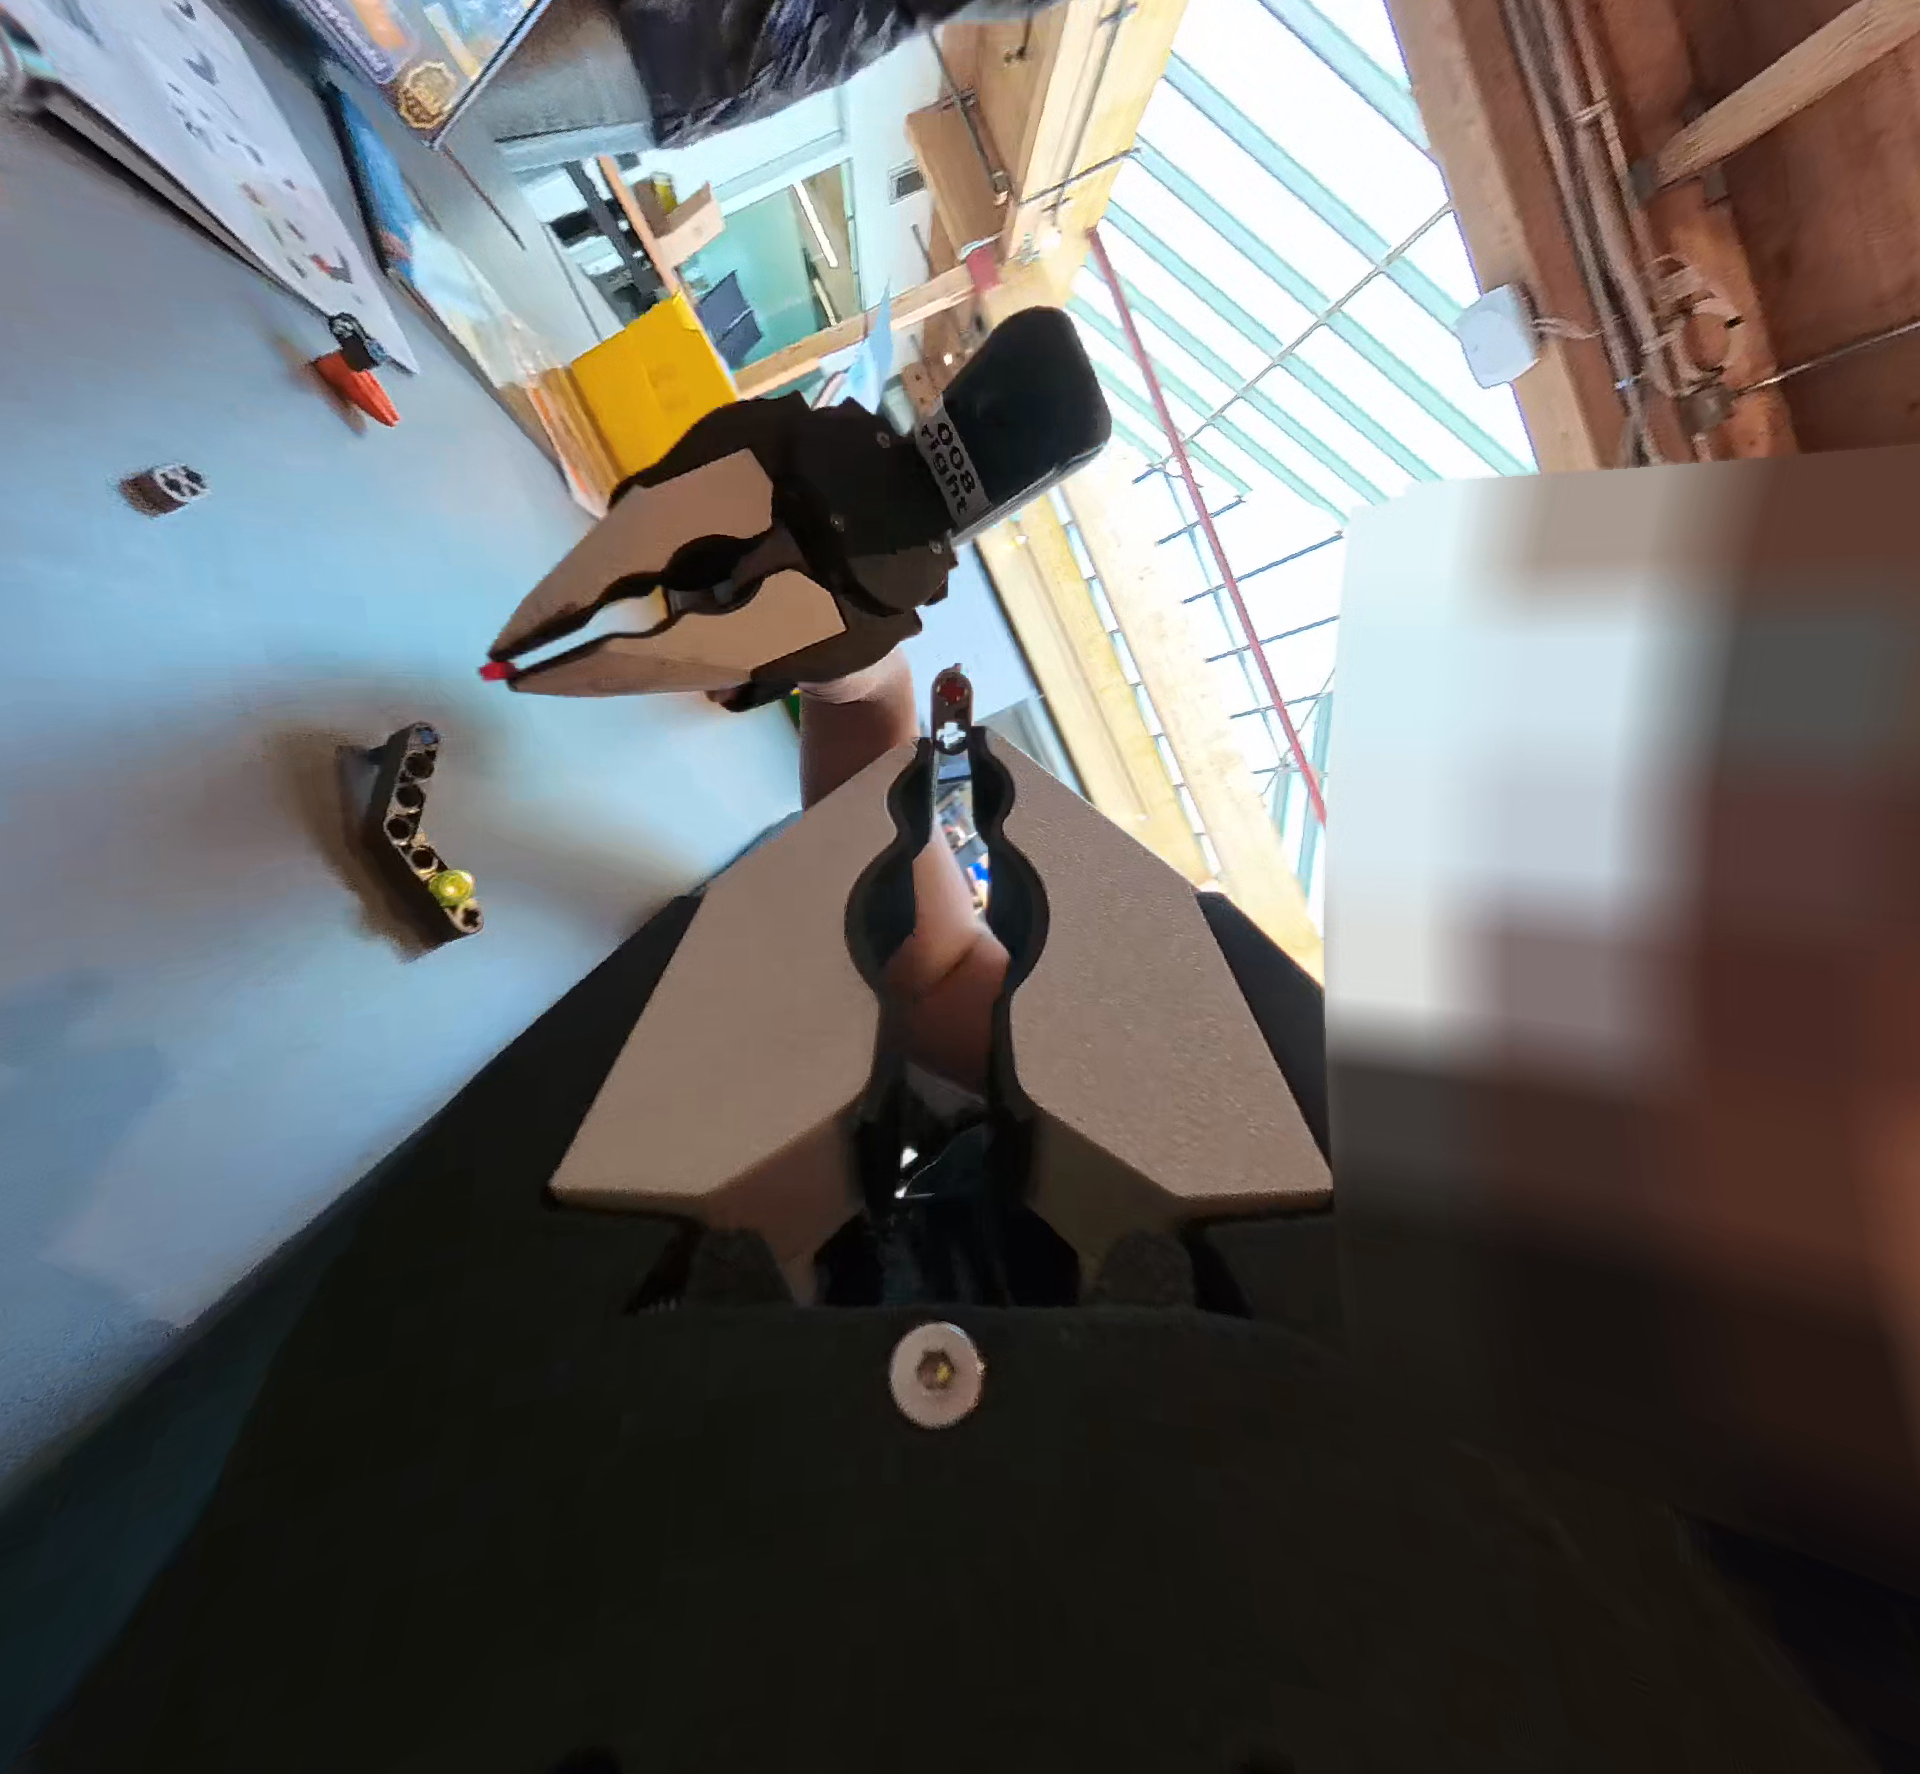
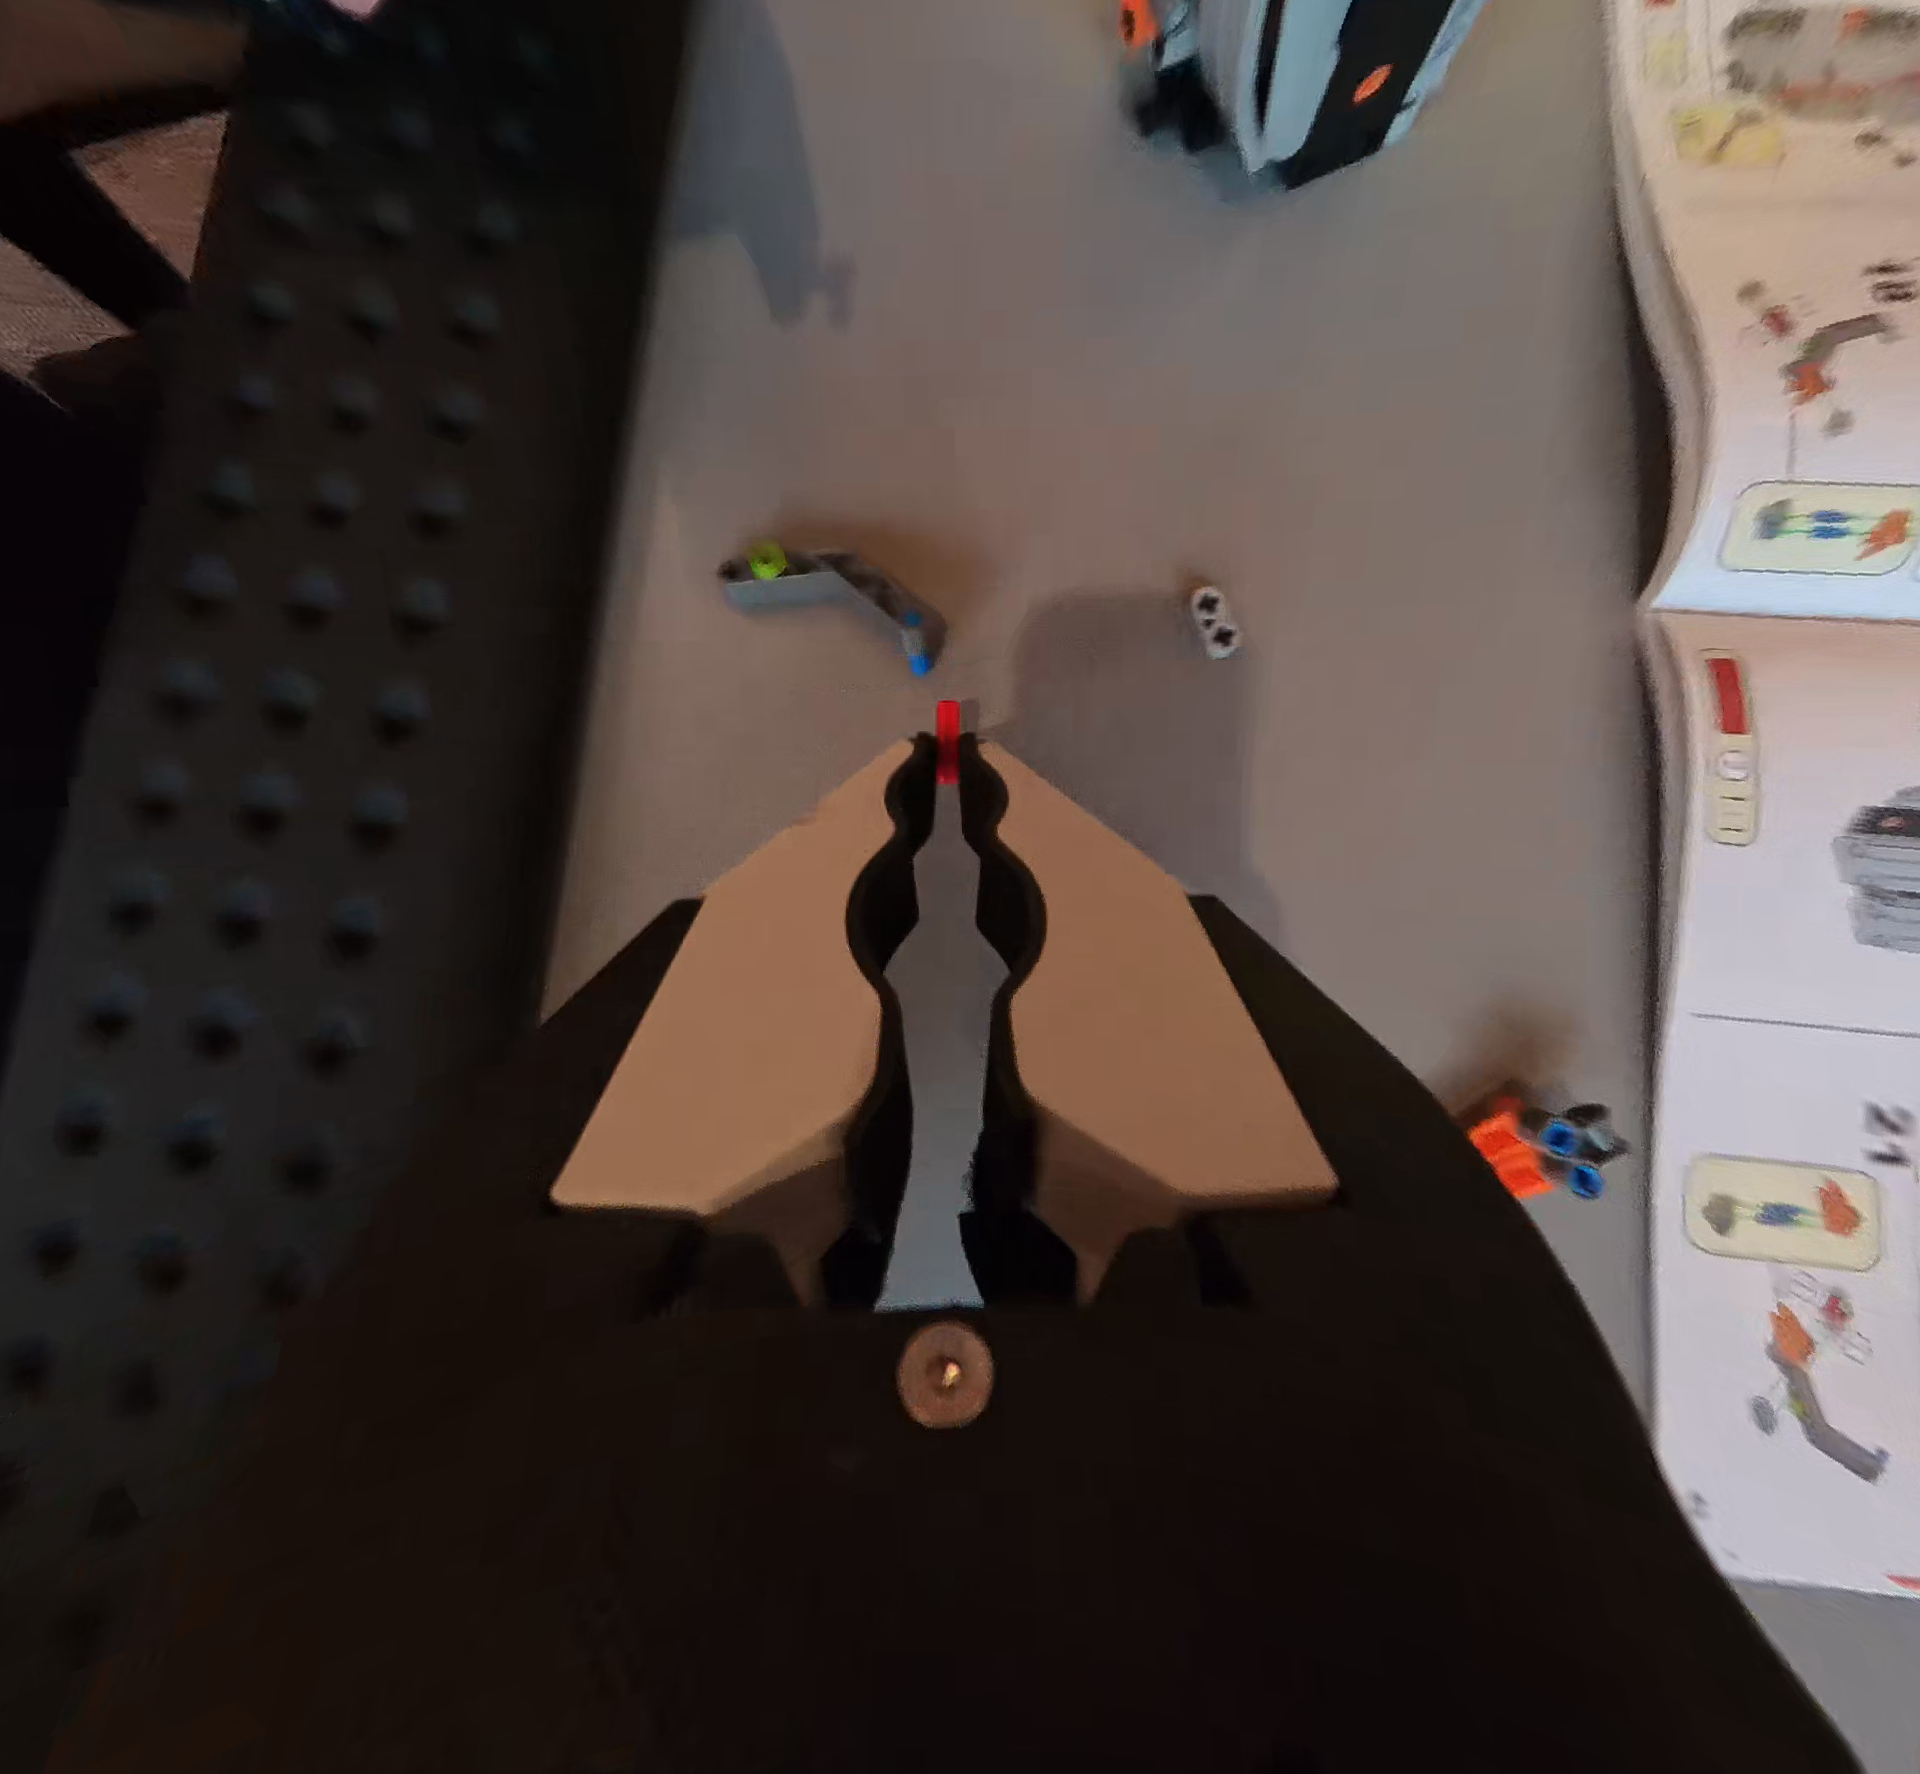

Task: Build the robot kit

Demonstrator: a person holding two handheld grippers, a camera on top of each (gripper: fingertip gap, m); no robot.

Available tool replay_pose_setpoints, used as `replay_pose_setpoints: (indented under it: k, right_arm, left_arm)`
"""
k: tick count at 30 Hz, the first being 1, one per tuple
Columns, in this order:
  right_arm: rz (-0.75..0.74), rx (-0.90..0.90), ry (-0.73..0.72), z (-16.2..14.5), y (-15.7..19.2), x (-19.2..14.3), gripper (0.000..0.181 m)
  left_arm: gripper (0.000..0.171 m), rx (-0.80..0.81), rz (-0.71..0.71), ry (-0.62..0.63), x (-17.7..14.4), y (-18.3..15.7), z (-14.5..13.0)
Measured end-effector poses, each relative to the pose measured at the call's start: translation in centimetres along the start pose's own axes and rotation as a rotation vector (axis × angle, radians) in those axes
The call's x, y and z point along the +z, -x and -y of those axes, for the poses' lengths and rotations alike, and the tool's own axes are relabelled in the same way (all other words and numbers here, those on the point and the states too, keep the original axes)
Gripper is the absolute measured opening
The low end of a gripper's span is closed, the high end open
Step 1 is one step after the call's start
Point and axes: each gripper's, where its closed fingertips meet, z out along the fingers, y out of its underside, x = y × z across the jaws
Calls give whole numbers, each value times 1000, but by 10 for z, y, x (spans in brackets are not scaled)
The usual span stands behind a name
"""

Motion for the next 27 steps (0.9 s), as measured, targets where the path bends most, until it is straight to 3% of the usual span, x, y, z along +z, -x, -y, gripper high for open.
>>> replay_pose_setpoints:
  k: [1,5,8,10,13,15,22,24,27]
  right_arm:
    - [19,5,4,-1,3,3,3]
    - [-29,-43,63,-13,-4,10,4]
    - [-67,-80,61,-10,-6,8,21]
    - [-117,-164,-72,22,-1,-9,20]
    - [-192,-358,-432,92,31,-50,16]
    - [-219,-420,-527,111,46,-63,14]
    - [-143,-378,-479,109,54,-44,14]
    - [-129,-382,-477,107,56,-42,4]
    - [-110,-365,-474,106,57,-42,4]
  left_arm:
    - [4,6,5,7,1,-1,-2]
    - [4,-10,-6,17,3,-4,-4]
    - [4,-14,5,19,4,-3,-6]
    - [4,-20,9,18,5,-2,-6]
    - [4,-20,32,16,6,2,-7]
    - [4,-25,38,21,8,4,-9]
    - [4,-29,23,47,17,2,-16]
    - [4,-23,29,48,18,3,-17]
    - [4,-18,18,48,18,1,-17]
